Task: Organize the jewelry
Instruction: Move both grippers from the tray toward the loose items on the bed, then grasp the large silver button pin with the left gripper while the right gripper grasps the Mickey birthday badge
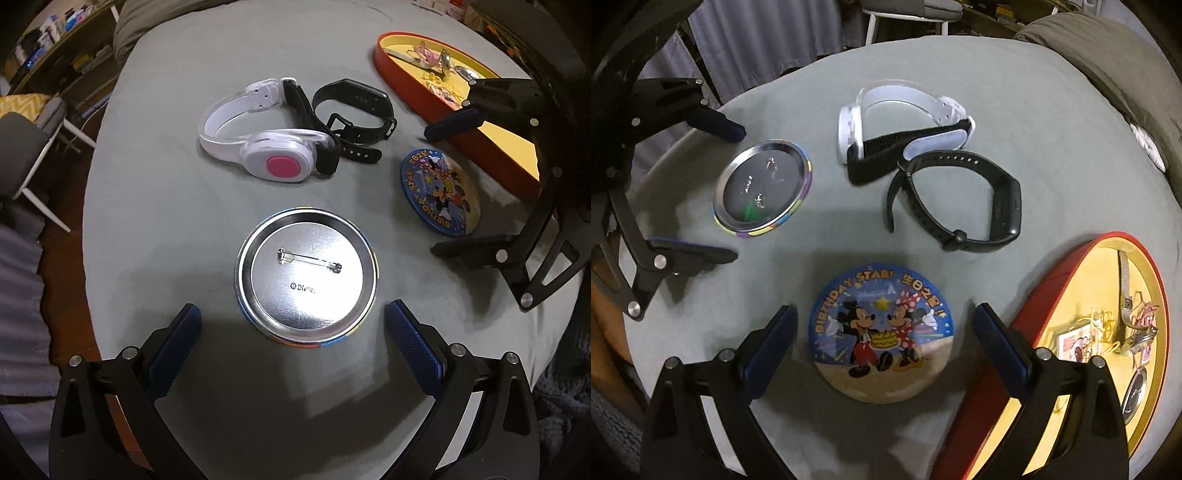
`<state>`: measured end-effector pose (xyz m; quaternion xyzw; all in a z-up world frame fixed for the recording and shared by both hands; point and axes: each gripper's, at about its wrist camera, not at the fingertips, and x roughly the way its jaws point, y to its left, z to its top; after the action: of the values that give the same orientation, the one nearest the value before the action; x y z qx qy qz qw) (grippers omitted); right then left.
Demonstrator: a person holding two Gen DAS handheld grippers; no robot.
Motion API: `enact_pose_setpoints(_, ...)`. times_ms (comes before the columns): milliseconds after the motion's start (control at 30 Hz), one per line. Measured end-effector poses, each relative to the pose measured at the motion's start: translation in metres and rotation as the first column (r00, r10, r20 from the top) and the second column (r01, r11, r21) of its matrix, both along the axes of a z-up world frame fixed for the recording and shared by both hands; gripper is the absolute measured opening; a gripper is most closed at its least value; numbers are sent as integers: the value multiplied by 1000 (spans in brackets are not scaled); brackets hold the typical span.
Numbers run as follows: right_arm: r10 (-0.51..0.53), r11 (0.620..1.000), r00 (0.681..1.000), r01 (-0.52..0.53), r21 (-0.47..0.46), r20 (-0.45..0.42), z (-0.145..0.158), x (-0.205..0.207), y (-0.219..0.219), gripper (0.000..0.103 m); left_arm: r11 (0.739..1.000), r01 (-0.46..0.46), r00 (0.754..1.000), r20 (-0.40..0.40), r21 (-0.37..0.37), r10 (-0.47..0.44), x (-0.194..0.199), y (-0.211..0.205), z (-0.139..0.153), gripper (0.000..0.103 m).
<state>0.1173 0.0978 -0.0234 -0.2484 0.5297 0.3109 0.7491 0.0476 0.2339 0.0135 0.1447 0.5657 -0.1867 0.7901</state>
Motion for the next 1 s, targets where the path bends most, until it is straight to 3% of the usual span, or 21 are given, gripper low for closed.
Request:
enact_pose_setpoints(333, -9, 1000, 999, 9, -1, 53, -4, -9, 6, 94, 999, -49, 999, 11, 13, 49, 3, -4, -3, 99)
enact_pose_setpoints(467, -9, 1000, 997, 8, 12, 70, -5, -17, 6, 94, 991, -130, 988, 87, 15, 128, 0, -8, -5, 99)
enact_pose_setpoints(733, -17, 999, 997, 15, 28, 71, -2, -24, 2, 93, 992, -122, 990, 72, 43, 119, 2, -9, -6, 98)
enact_pose_setpoints(833, -30, 999, 998, 28, 39, 62, 0, -19, -1, 90, 992, -120, 991, 71, 40, 117, -1, -12, -4, 90)
enact_pose_setpoints(867, -35, 998, 998, 33, 44, 60, 2, -16, -3, 87, 992, -117, 991, 75, 36, 114, -2, -14, -2, 82)
enact_pose_setpoints(900, -36, 998, 998, 33, 52, 59, 3, -15, -3, 78, 993, -113, 991, 73, 24, 111, -3, -16, 1, 72)
enact_pose_setpoints(933, -31, 997, 999, 28, 74, 30, 3, -14, -3, 71, 993, -116, 991, 74, 22, 114, -7, -17, 2, 72)
enact_pose_setpoints(1000, -45, 995, 999, 43, 88, 15, 4, -13, -3, 70, 992, -123, 990, 78, 31, 120, -9, -20, 3, 72)
